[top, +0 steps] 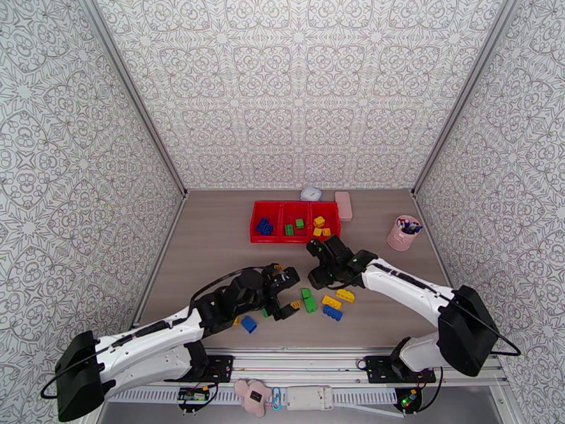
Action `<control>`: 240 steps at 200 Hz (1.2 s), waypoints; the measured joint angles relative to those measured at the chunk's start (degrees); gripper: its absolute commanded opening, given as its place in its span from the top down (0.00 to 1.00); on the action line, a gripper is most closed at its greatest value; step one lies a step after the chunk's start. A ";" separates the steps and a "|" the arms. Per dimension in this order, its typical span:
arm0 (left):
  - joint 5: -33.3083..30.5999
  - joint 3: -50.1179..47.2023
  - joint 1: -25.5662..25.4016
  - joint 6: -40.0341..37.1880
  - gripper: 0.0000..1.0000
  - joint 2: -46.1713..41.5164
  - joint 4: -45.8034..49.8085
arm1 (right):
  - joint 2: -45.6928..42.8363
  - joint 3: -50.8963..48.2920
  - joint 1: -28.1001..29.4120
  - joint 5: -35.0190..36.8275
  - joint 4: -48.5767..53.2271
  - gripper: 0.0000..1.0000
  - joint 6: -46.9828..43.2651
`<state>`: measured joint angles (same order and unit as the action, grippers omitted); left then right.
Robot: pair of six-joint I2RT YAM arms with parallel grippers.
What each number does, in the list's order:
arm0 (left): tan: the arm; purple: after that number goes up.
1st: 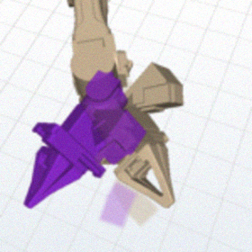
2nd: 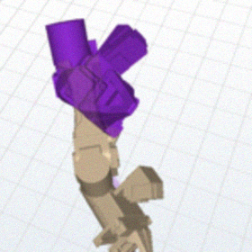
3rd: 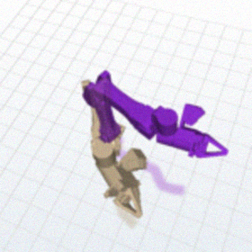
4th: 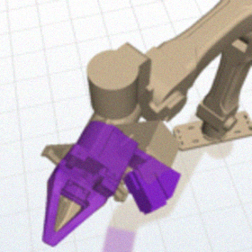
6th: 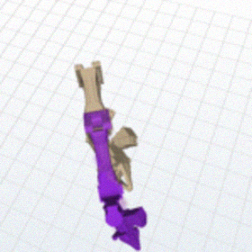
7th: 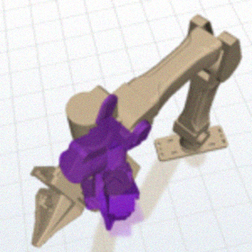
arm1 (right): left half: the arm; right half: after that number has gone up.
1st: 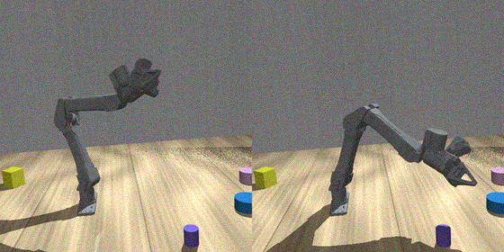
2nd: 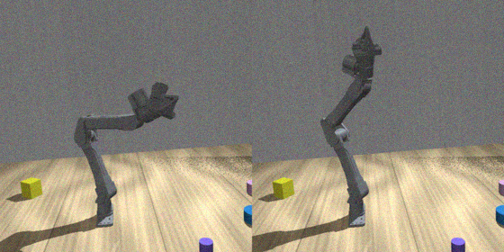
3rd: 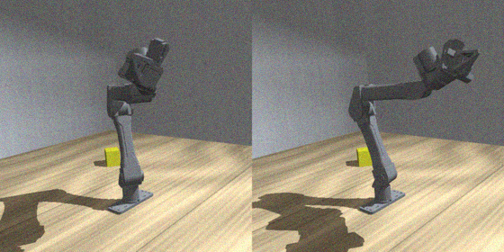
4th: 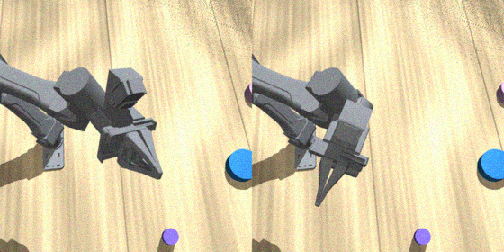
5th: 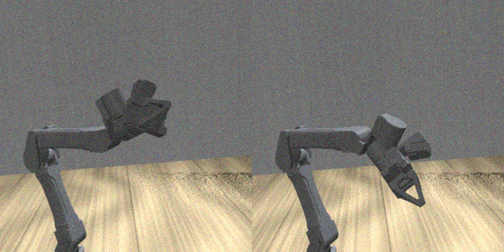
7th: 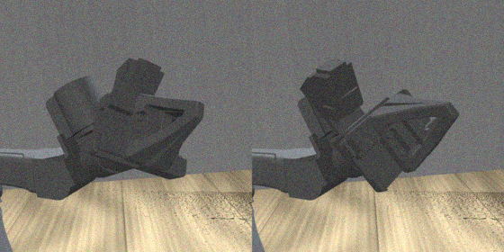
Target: Sort the legos into containers by color
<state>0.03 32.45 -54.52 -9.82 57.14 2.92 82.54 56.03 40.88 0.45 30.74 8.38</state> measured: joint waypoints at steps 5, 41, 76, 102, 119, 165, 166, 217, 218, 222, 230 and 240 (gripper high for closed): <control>-0.37 0.00 0.24 0.81 0.00 -0.17 0.02 | 0.00 0.04 0.00 0.26 -1.11 0.43 0.13; -3.02 -0.37 0.92 6.19 0.00 -2.51 -1.55 | 3.89 3.48 0.00 1.73 -8.37 0.43 0.70; -5.64 -3.17 0.92 9.97 0.00 -3.67 -4.83 | 12.74 12.66 -0.59 2.62 -13.88 0.42 0.42; -6.67 -3.63 1.07 11.41 0.00 -3.63 -5.79 | 18.93 19.08 -1.64 3.54 -16.79 0.43 -0.96; -7.34 -3.87 1.18 11.63 0.00 -3.63 -6.43 | 23.32 23.47 -2.78 3.67 -17.51 0.43 -1.84; -7.93 -4.28 1.92 12.94 0.00 -3.80 -6.62 | 35.06 35.41 -6.34 3.74 -17.84 0.42 -3.54; -7.93 -4.31 1.92 12.96 0.00 -3.80 -6.64 | 35.41 35.76 -6.43 3.69 -17.86 0.42 -3.58; -9.20 -4.92 2.25 15.43 0.01 -3.91 -5.33 | 46.12 48.85 -7.52 3.41 -15.63 0.35 -4.81; -9.20 -4.92 2.25 15.50 0.01 -3.91 -5.25 | 46.31 49.07 -7.52 3.41 -15.54 0.34 -4.81; -9.31 -4.92 2.32 15.69 0.00 -3.91 -4.85 | 46.71 49.62 -7.52 3.39 -15.43 0.32 -4.79; -9.53 -4.92 2.38 15.89 0.00 -3.91 -4.13 | 47.23 50.29 -7.52 3.34 -15.19 0.29 -4.85; -10.14 -4.92 2.51 16.33 0.00 -3.91 -3.52 | 47.30 50.42 -7.50 3.15 -14.82 0.25 -4.79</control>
<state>-10.11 27.53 -52.01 6.50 53.23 -0.60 129.84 106.45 33.39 3.60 15.92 3.60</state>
